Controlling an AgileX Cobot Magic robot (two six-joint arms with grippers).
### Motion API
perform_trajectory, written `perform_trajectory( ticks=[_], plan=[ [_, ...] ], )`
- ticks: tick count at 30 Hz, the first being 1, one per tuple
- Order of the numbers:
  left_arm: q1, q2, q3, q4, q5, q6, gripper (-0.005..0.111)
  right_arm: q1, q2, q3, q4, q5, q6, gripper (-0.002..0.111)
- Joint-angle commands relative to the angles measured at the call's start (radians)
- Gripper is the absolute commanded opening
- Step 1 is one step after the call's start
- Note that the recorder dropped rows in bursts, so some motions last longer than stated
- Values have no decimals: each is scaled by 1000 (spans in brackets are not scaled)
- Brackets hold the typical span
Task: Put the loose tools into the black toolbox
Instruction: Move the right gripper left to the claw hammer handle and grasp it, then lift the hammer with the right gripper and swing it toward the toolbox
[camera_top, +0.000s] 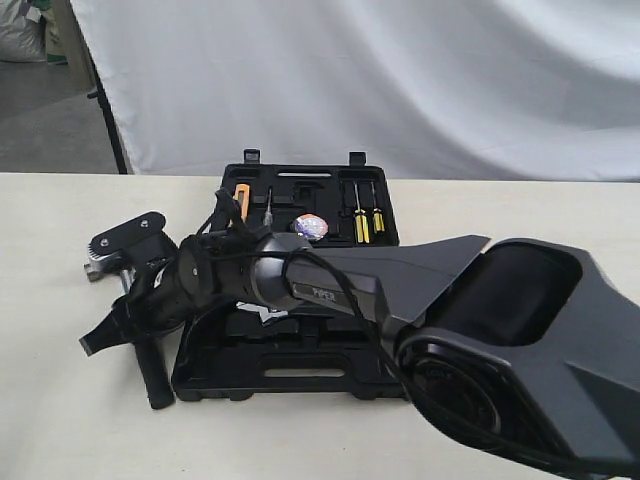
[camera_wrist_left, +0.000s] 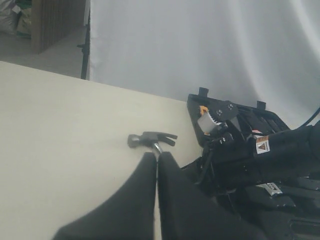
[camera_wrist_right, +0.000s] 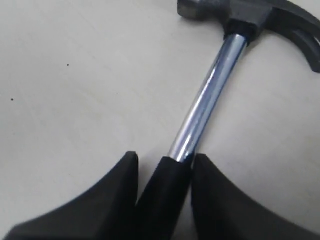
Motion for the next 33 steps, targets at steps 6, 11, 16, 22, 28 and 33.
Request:
perform_trajectory(
  ticks=[6,11,16,22,28,33],
  plan=[
    [25,-3,-3,4,-7,-5,1,49,-9,-8,68,139,53,-1],
    [25,-3,-3,4,-7,-5,1,49,-64,-8,47,343,53,-1],
    [25,-3,-3,4,-7,-5,1,49,-130,-6,4,512,53,-1],
    [25,-3,-3,4,-7,-5,1,52,-182,39,-21,667,53,-1],
    [25,-3,-3,4,-7,-5,1,88,-286,298,-38,593,-23,-1],
    [25,-3,-3,4,-7,-5,1,88,-316,366,-40,576,-44,-1]
  ],
)
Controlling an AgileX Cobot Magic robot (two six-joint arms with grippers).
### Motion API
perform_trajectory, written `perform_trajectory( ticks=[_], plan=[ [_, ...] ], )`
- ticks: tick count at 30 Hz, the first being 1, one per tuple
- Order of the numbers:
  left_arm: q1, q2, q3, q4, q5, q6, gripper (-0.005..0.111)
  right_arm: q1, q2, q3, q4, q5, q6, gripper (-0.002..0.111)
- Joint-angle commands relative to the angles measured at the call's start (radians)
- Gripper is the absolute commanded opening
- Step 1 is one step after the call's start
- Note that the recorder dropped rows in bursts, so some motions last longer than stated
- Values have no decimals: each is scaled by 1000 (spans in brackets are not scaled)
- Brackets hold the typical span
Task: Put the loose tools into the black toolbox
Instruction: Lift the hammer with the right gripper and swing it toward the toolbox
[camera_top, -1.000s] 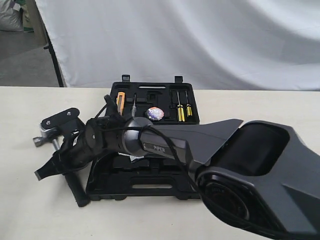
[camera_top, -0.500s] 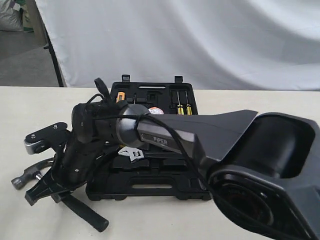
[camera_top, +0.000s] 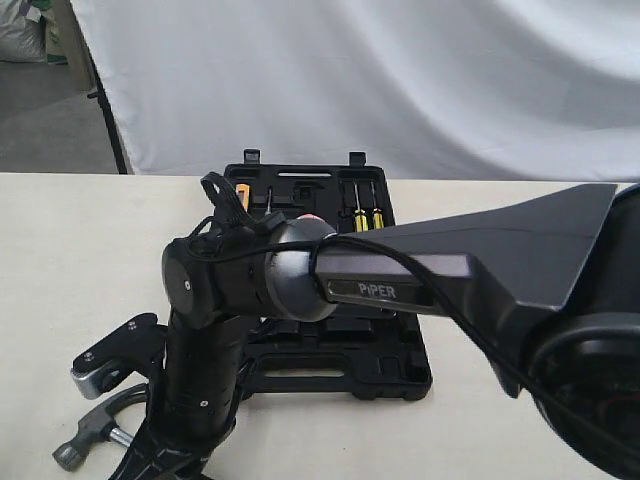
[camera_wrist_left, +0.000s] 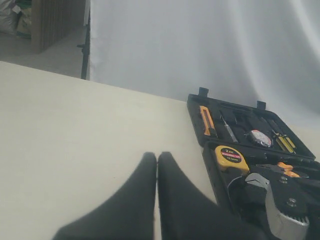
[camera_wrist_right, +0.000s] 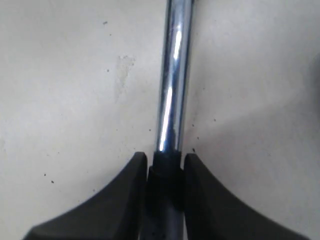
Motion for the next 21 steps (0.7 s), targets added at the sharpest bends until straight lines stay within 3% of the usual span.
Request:
perform_trajectory(
  ticks=[1,21],
  plan=[
    [25,-3,-3,4,-7,-5,1,-1,-17,17,-9,-9,-19,-1],
    [25,-3,-3,4,-7,-5,1,-1,-17,17,-9,0,-19,-1]
  ],
)
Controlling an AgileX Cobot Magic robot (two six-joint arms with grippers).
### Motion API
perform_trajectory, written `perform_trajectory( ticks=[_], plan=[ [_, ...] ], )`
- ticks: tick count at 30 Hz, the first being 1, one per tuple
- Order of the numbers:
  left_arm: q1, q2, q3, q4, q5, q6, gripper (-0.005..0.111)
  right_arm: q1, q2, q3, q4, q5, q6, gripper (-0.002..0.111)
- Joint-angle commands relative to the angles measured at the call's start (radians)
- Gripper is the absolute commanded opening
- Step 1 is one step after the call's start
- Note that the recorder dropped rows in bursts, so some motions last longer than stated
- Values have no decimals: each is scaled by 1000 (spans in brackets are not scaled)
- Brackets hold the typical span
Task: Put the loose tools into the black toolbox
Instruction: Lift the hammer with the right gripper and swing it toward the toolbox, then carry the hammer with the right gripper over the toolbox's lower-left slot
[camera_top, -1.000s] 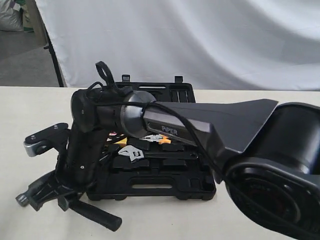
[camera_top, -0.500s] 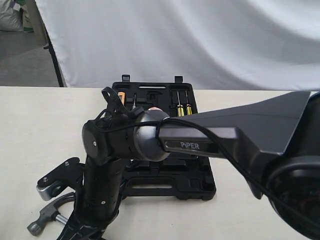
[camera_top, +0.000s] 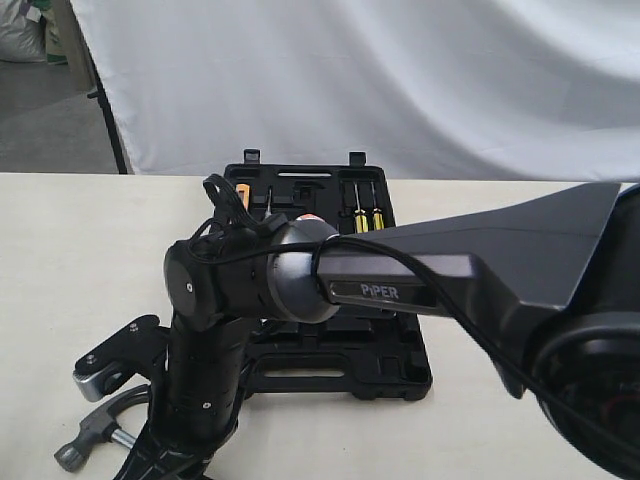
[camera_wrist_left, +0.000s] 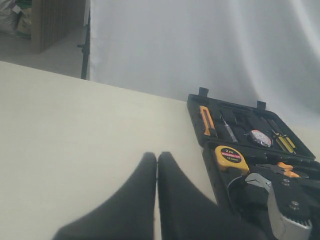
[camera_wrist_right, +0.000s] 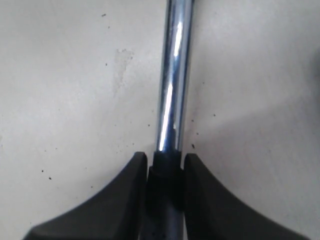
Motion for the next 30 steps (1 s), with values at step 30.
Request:
perform_trajectory(
  ticks=[30],
  plan=[
    [25,-3,-3,4,-7,-5,1,-1,-13,3,-13,10,2,33]
  ],
)
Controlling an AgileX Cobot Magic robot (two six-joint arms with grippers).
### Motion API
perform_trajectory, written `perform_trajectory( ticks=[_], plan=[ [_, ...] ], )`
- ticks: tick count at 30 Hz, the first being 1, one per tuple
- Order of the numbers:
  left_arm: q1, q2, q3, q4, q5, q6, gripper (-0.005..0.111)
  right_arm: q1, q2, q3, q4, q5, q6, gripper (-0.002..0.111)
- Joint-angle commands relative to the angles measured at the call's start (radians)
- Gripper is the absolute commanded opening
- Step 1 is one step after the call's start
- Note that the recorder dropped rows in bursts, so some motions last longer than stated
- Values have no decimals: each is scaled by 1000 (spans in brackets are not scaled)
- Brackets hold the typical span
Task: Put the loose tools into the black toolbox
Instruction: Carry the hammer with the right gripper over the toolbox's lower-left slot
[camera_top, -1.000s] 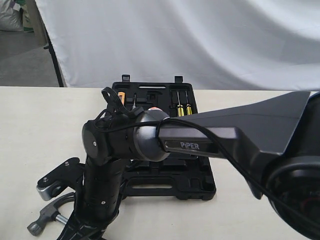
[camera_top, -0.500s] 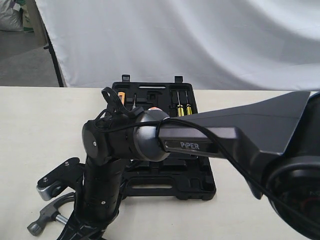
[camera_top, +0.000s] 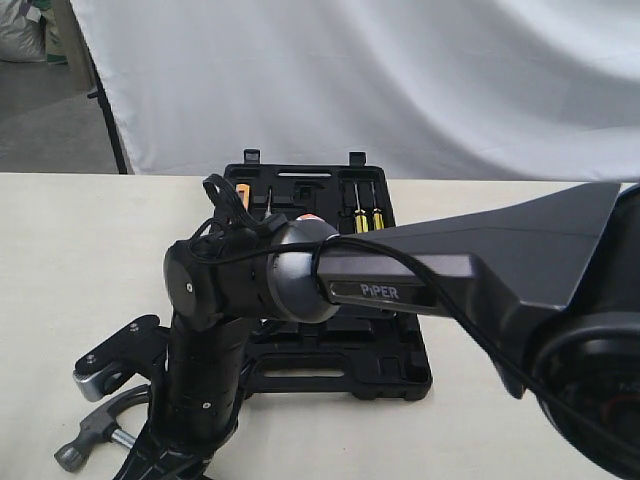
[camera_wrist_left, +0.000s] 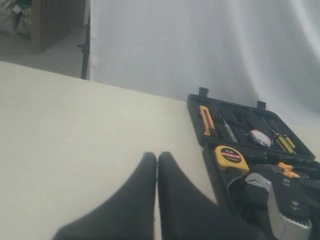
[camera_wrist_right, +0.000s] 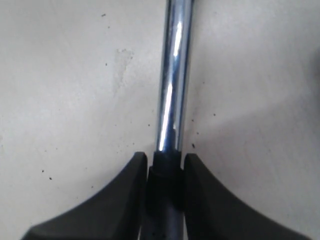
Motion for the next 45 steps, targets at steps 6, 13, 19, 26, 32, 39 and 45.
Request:
perform_trajectory(
  ticks=[6,13,19,26,32,39,45],
  plan=[
    [25,-3,-3,4,-7,-5,1,-1,-13,-7,-12,87,3,52],
    [25,-3,-3,4,-7,-5,1,-1,-17,-203,-4,106,11,52],
    [25,-3,-3,4,-7,-5,1,-1,40,-206,0,-40,39,52],
    [25,-3,-3,4,-7,-5,1,-1,107,-206,-8,-144,31,52],
    [25,-3,-3,4,-7,-5,1,10,130,-206,-12,-147,0,52],
    [25,-3,-3,4,-7,-5,1,41,157,-206,-98,-184,-5,52],
    [25,-3,-3,4,-7,-5,1,55,172,-206,-141,-175,-5,52]
  ],
)
